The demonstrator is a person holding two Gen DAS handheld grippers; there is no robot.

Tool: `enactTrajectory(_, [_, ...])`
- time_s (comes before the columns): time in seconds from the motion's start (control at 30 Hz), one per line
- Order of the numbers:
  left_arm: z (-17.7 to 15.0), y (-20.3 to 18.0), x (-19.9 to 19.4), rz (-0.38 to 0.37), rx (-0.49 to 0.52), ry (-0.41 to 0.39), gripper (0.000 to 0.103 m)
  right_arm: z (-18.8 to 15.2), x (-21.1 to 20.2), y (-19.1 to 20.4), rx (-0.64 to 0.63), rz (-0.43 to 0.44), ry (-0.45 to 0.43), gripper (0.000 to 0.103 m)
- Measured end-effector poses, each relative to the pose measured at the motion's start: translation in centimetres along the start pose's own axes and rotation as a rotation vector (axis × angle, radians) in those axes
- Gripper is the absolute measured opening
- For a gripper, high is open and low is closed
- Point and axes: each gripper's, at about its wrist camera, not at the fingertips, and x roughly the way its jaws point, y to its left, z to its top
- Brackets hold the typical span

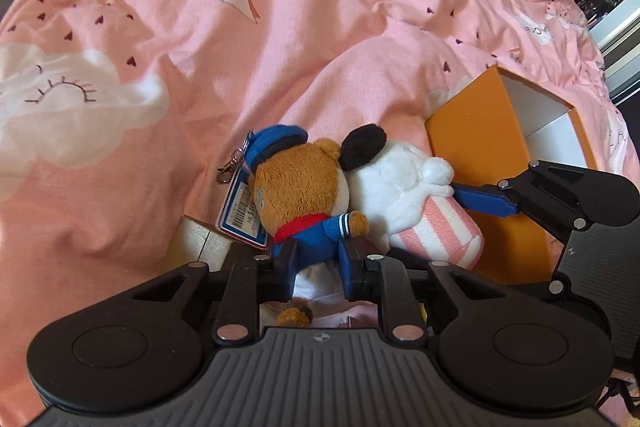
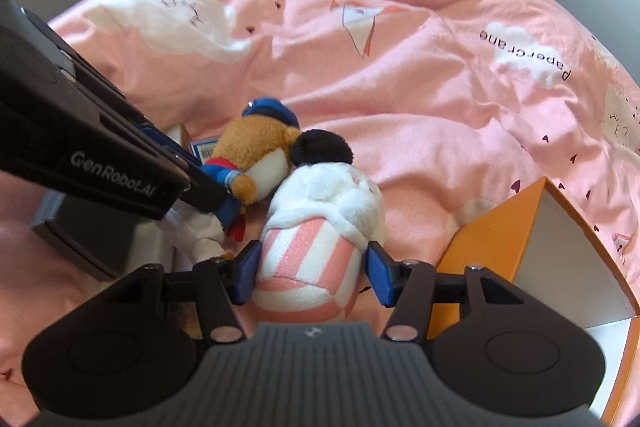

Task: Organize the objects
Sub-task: 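Lift both plush toys and move them toward the orange box, then lower the striped plush into the box with the right tool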

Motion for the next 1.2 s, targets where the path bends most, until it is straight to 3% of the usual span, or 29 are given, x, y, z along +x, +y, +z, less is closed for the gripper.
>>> enactTrajectory(0.03, [-0.1,-0.2,-0.7,-0.009,0.003,-0.005,0.018,-0.1,-0.7,0.1,0.006,0.013,-0.019,0.057])
enactTrajectory(0.07, [-0.3,-0.4,-1.3,-0.02,0.009,-0.008,0.001,-0.2,-1.4,0.2,0.007,0.026,-0.034,0.057])
enactTrajectory(0.2, [-1.0,-1.9,-3.3,0.015,0.055,-0.022,0.001,-0.4,-3.4,1.1,-0.013,0.024,-0.07,0.057])
enactTrajectory(0.33, [-1.4,-1.8,-3.8,0.018,0.036,-0.018,0.001,-0.9,-4.4,1.1,-0.018,-0.023,-0.085,0.057])
enactTrajectory(0.53, [-2.0,-2.0,-4.8,0.005,0.038,-0.053,0.019,-1.9,-8.0,-0.8,0.019,-0.054,-0.152,0.057])
enactTrajectory(0.6, [-2.2,-2.2,-5.0,0.0,0.046,-0.061,0.035,-2.2,-9.8,-1.6,0.044,-0.054,-0.182,0.057])
enactTrajectory(0.7, [-2.7,-2.5,-4.7,-0.001,0.053,-0.077,0.048,-3.1,-12.4,-2.7,0.086,-0.06,-0.221,0.057])
enactTrajectory(0.87, [-3.0,-3.2,-2.3,0.033,0.055,-0.056,0.057,-5.3,-15.2,-4.7,0.156,-0.079,-0.246,0.058])
enactTrajectory(1.03, [-1.1,-1.9,-0.4,0.022,-0.07,-0.004,0.06,-8.5,-16.0,-6.6,0.225,-0.115,-0.215,0.058])
enactTrajectory(1.2, [1.3,-2.4,1.7,0.112,-0.062,0.122,0.058,-11.4,-14.6,-8.0,0.264,-0.119,-0.135,0.058])
